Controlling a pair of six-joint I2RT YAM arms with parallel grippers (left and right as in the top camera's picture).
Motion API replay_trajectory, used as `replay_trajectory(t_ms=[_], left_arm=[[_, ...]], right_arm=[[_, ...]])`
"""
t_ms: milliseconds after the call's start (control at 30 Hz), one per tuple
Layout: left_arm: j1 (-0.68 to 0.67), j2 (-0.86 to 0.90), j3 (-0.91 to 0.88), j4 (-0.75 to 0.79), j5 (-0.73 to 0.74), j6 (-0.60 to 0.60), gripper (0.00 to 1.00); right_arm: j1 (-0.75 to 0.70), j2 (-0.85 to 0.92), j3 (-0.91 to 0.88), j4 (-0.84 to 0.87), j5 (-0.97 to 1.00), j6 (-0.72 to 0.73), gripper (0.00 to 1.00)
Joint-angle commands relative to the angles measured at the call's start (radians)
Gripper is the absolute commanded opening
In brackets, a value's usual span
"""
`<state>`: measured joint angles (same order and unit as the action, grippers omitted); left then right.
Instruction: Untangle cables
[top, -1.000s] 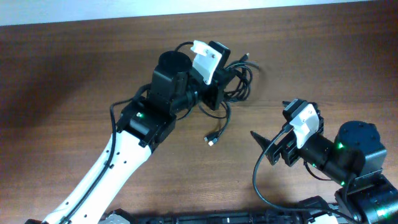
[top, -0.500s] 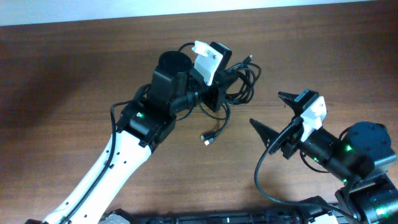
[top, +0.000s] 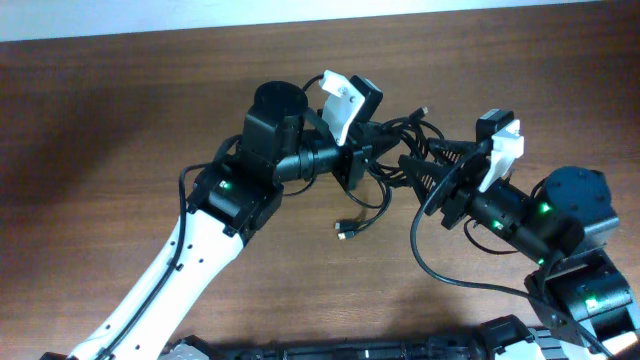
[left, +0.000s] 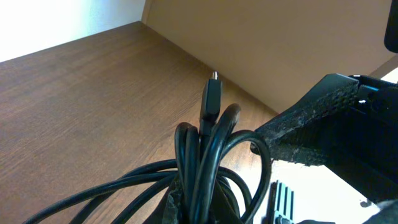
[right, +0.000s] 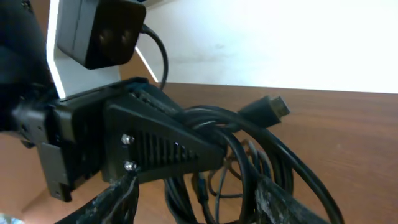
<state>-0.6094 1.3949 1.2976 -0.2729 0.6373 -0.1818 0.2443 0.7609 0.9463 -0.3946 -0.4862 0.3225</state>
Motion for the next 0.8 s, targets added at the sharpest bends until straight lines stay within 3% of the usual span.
replay_trajectory(t_ms=[0, 133, 267, 500, 767], left_arm=[[0.001, -0.027, 0.013, 0.018, 0.063, -0.012, 0.00], [0.001, -0.027, 0.013, 0.025, 0.082, -0.013, 0.00], [0.002, -0.027, 0.013, 0.024, 0.068, -0.012, 0.00], [0.002, -0.027, 0.013, -0.067, -0.199, 0.006, 0.00], [0.002, -0.027, 0.013, -0.224, -0.234, 0.270, 0.00]], right_arm=[[-0.003, 0.016, 0.002, 0.008, -0.055, 0.027, 0.55], [-0.002, 0.035, 0.002, 0.011, -0.095, 0.027, 0.39], [-0.003, 0.041, 0.002, 0.011, -0.113, 0.027, 0.04], [-0.003, 0.041, 0.002, 0.010, -0.103, -0.016, 0.04], [-0.004, 0.041, 0.002, 0.011, 0.141, -0.121, 0.04]])
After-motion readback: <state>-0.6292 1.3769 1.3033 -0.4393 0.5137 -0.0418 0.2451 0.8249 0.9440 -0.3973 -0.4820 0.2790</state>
